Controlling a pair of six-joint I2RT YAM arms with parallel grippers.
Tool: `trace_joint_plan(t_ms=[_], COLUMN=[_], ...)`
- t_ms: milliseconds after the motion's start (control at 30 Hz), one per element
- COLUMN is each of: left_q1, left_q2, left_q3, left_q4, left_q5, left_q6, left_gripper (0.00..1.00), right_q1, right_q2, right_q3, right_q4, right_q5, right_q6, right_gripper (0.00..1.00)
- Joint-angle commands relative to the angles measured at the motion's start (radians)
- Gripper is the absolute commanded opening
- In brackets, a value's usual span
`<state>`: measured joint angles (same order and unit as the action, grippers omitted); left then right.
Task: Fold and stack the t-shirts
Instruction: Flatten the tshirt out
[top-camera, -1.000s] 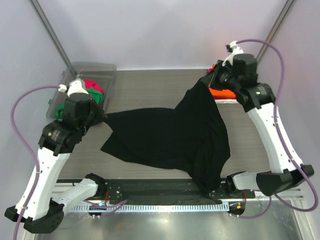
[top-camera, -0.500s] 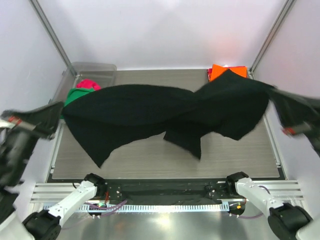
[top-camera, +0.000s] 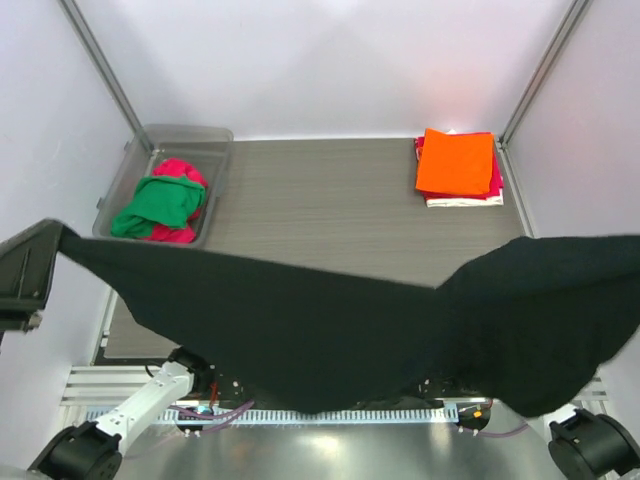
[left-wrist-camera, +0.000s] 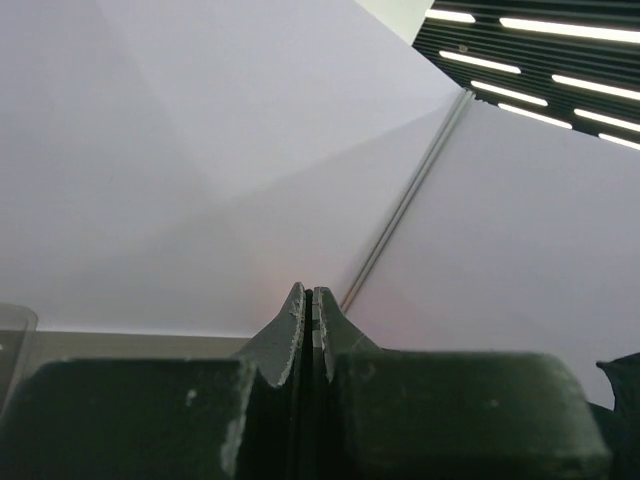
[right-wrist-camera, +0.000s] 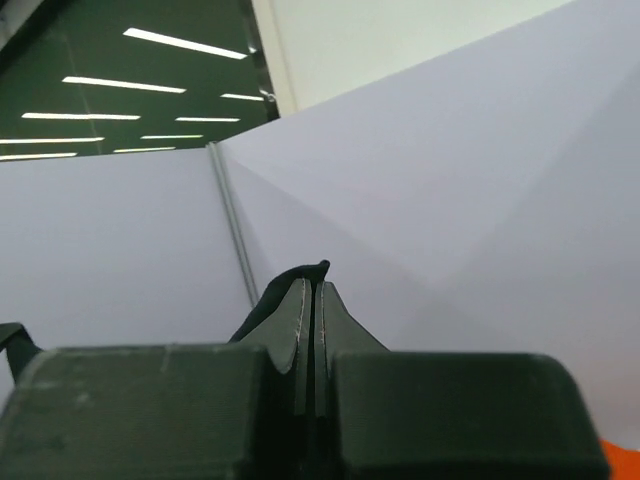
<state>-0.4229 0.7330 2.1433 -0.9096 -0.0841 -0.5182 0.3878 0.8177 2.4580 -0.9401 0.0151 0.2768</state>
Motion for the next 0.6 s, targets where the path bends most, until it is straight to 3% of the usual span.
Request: trace_joint_plan(t_ms=[0, 133, 167, 300, 333, 367, 400, 433, 500, 567], left_q1=[0.003, 0.003, 0.004, 0.004, 0.004, 0.004, 0.006, 0.027, 0.061, 0.139], left_q2=[0.114, 0.190, 0.225, 0.348, 0.370, 0.391, 0.431, 0.466, 0.531, 0.664], left_q3=[-0.008, -0.109, -0.126, -0.212, -0.273, -0.305, -0.342, -0.406, -0.462, -0.528], left_q4=[0.031, 0.057, 0.058, 0.069, 0.086, 0.125, 0.150, 0.173, 0.221, 0.276], left_q5=[-0.063, -0.197, -0.236, -0.348, -0.361, -0.388, -0.399, -0.401, -0.382, -0.326], left_q6=[0.009, 0.009, 0.007, 0.021, 0.027, 0.038, 0.041, 0.046, 0.047, 0.040], left_gripper=[0.00, 0.00, 0.00, 0.00, 0.00, 0.00, 0.00, 0.00, 0.00, 0.00], right_q1=[0.061, 0.170, 0.206, 0.284, 0.272, 0.161, 0.090, 0.032, -0.076, -0.144], right_q2=[0.113, 0.222, 0.250, 0.464, 0.512, 0.552, 0.584, 0.645, 0.711, 0.875], right_q3=[-0.056, -0.149, -0.166, -0.267, -0.284, -0.287, -0.300, -0.368, -0.459, -0.513], right_q4=[0.049, 0.141, 0.161, 0.312, 0.345, 0.346, 0.365, 0.394, 0.472, 0.549], right_q5=[0.219, 0.423, 0.542, 0.716, 0.708, 0.659, 0.488, 0.435, 0.395, 0.338], right_q6=[-0.069, -0.149, -0.178, -0.333, -0.344, -0.294, -0.242, -0.204, -0.159, -0.117], right_gripper=[0.01, 0.01, 0.01, 0.01, 0.01, 0.01, 0.01, 0.01, 0.01, 0.01])
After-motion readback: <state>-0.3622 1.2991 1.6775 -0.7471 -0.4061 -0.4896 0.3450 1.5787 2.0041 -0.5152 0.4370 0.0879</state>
